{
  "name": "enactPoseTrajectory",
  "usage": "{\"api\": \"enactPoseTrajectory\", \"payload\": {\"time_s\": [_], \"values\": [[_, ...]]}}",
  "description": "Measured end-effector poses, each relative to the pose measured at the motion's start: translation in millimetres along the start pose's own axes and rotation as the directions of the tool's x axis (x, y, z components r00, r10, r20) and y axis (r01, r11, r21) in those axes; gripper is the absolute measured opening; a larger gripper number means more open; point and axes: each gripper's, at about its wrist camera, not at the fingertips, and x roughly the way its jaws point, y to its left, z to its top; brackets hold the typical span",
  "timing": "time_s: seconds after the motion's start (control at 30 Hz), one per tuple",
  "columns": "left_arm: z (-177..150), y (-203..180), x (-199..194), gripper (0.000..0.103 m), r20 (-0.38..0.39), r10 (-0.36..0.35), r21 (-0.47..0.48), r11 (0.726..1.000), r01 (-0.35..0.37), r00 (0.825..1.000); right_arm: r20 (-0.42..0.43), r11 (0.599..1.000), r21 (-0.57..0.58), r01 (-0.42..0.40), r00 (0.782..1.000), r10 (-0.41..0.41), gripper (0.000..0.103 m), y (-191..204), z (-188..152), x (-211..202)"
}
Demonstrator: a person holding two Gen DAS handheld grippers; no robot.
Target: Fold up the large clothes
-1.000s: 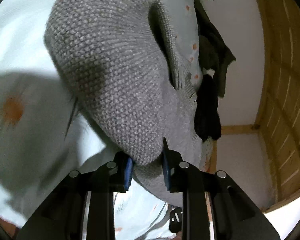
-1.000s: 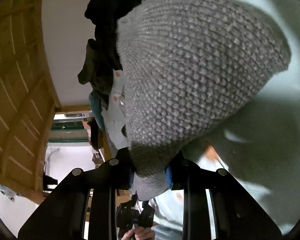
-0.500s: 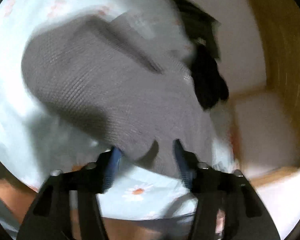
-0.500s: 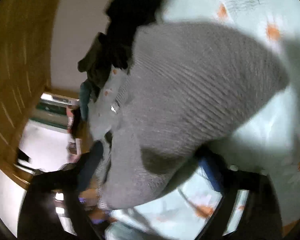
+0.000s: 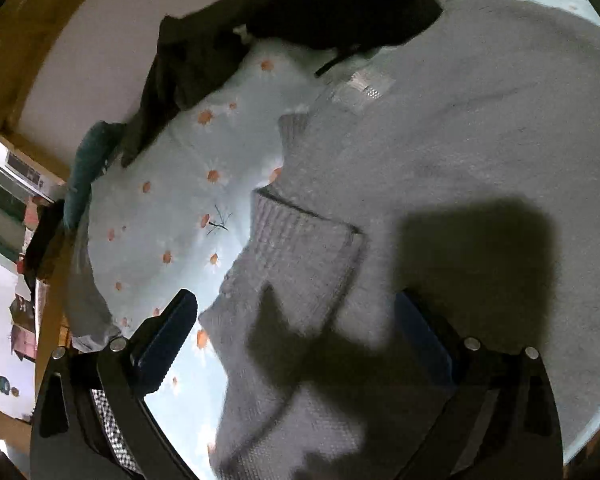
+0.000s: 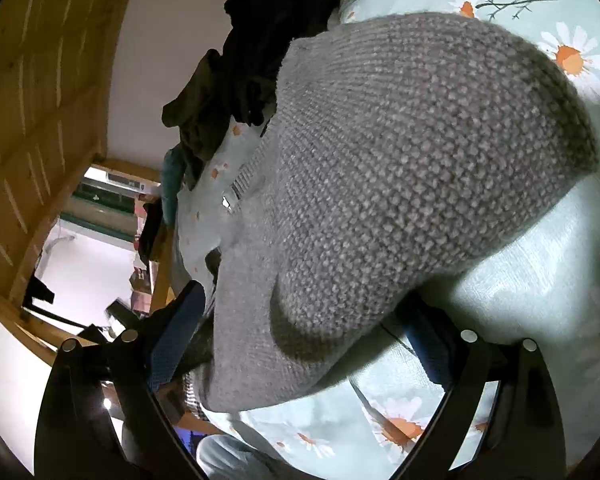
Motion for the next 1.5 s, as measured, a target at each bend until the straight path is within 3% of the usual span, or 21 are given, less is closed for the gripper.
{"api": "enactPoseTrajectory", "payload": {"time_s": [0.03,0.1,0.13,0.17,0.3,0.47,0.53,0.73,0.8,0.87,0.93,1.0,1.07,1.1,1.13,1.2,1.23,1.3,1.33,1.43,1.5], "values": [[1.3,9.7,9.6,0.097,-0.015,-0.032,-0.044,0.999,0.031,0.999,0.001,1.0,-0.011,0.002,1.0,-0.002,0.094,0.0,-1.5,-0.3],[3.2,29.5,17.7,0.074,0.006,-0.14,-0.153,0.978,0.139,0.99,0.004,1.0,-0.028,0.005,1.0,-0.004,0.094,0.0,-3.5,-0.9],[1.3,41.6,25.7,0.024,0.013,-0.207,-0.224,0.953,0.205,0.978,0.005,0.999,-0.033,0.007,1.0,-0.006,0.094,1.3,-4.0,0.3],[-1.1,53.7,35.5,0.01,0.009,-0.232,-0.297,0.928,0.224,0.973,0.003,0.999,-0.037,0.008,1.0,-0.008,0.094,2.2,-4.4,1.0],[-15.9,84.6,49.1,0.009,0.11,-0.352,-0.464,0.809,0.361,0.93,0.006,0.999,-0.041,0.011,1.0,-0.011,0.089,0.7,-5.6,0.7],[-61.4,148.3,77.1,0.009,0.319,-0.402,-0.742,0.458,0.49,0.858,0.013,0.999,-0.042,0.014,1.0,-0.013,0.084,-4.7,-6.3,-2.0],[-78.7,156.7,100.9,0.01,0.329,-0.425,-0.786,0.372,0.494,0.843,0.018,0.999,-0.045,0.016,1.0,-0.016,0.084,-6.9,-7.1,-3.3],[-120.2,154.1,146.6,0.023,0.388,-0.45,-0.85,0.163,0.501,0.804,0.034,0.999,-0.048,0.019,0.999,-0.017,0.082,-10.1,-11.0,-5.7],[-123.3,163.5,138.4,0.043,0.373,-0.404,-0.877,0.141,0.46,0.835,0.039,0.999,-0.045,0.021,0.999,-0.019,0.082,-11.0,-11.7,-5.9],[-118.8,177.4,113.2,0.078,0.377,-0.327,-0.89,0.132,0.437,0.866,0.041,0.998,-0.048,0.027,0.999,-0.025,0.082,-10.6,-11.6,-5.4],[-106.7,189.1,73.7,0.083,0.437,-0.269,-0.864,0.14,0.484,0.858,0.043,0.998,-0.052,0.029,0.999,-0.026,0.083,-8.9,-11.9,-4.6],[-82.9,185.8,39.0,0.097,0.465,-0.272,-0.834,0.185,0.52,0.843,0.044,0.998,-0.055,0.022,0.999,-0.02,0.085,-8.7,-12.1,-4.6],[-48.5,160.7,3.1,0.097,0.525,-0.346,-0.751,0.241,0.614,0.778,0.046,0.998,-0.057,0.012,0.999,-0.01,0.088,-7.4,-12.0,-4.1],[-23.9,134.0,-9.9,0.097,0.536,-0.441,-0.689,0.265,0.675,0.72,0.049,0.998,-0.057,0.008,0.999,-0.005,0.091,-5.7,-11.9,-3.6],[-9.5,112.4,-15.5,0.097,0.528,-0.498,-0.658,0.272,0.702,0.688,0.056,0.999,-0.052,-0.004,0.998,0.007,0.093,-5.2,-12.3,-3.7],[15.0,62.6,-18.7,0.097,0.507,-0.586,-0.616,0.266,0.741,0.632,0.083,0.999,-0.034,-0.033,0.996,0.036,0.1,-5.1,-13.3,-5.3],[25.9,29.6,-12.5,0.097,0.477,-0.62,-0.614,0.272,0.741,0.623,0.094,0.999,-0.028,-0.032,0.995,0.035,0.1,-4.6,-13.1,-5.6],[38.9,-22.3,10.8,0.097,0.345,-0.676,-0.637,0.341,0.691,0.652,0.108,0.999,-0.007,-0.039,0.993,0.04,0.1,-5.7,-11.3,-6.3],[42.0,-54.3,27.5,0.097,0.256,-0.667,-0.638,0.427,0.641,0.7,0.121,0.999,0.01,-0.048,0.992,0.047,0.1,-7.1,-9.2,-7.5],[51.1,-90.5,12.4,0.097,0.212,-0.494,-0.536,0.663,0.523,0.843,0.169,0.994,0.083,-0.065,0.984,0.05,0.1,-12.3,0.4,-9.8],[54.2,-98.5,8.3,0.097,0.2,-0.46,-0.53,0.692,0.491,0.865,0.158,0.995,0.093,-0.025,0.987,0.01,0.1,-8.5,7.7,-4.7]]}}
